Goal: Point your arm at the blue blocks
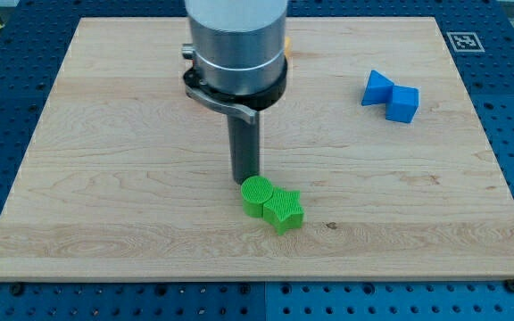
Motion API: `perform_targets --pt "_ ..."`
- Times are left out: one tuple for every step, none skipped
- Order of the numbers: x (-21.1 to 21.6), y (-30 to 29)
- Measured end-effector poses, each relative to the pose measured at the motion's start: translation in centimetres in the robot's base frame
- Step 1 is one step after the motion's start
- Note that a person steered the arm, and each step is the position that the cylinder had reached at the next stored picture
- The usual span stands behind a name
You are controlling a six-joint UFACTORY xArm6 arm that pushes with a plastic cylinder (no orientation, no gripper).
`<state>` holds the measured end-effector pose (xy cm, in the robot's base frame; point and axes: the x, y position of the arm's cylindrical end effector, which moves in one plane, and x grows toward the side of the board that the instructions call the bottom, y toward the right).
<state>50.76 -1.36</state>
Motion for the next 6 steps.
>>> perform_targets --pt "-2.9 0.2" --pt "-5.0 4.1" --pt "-5.0 7.0" --pt "-5.0 7.5" --pt "-3.9 14.6" --pt "-3.6 24.0"
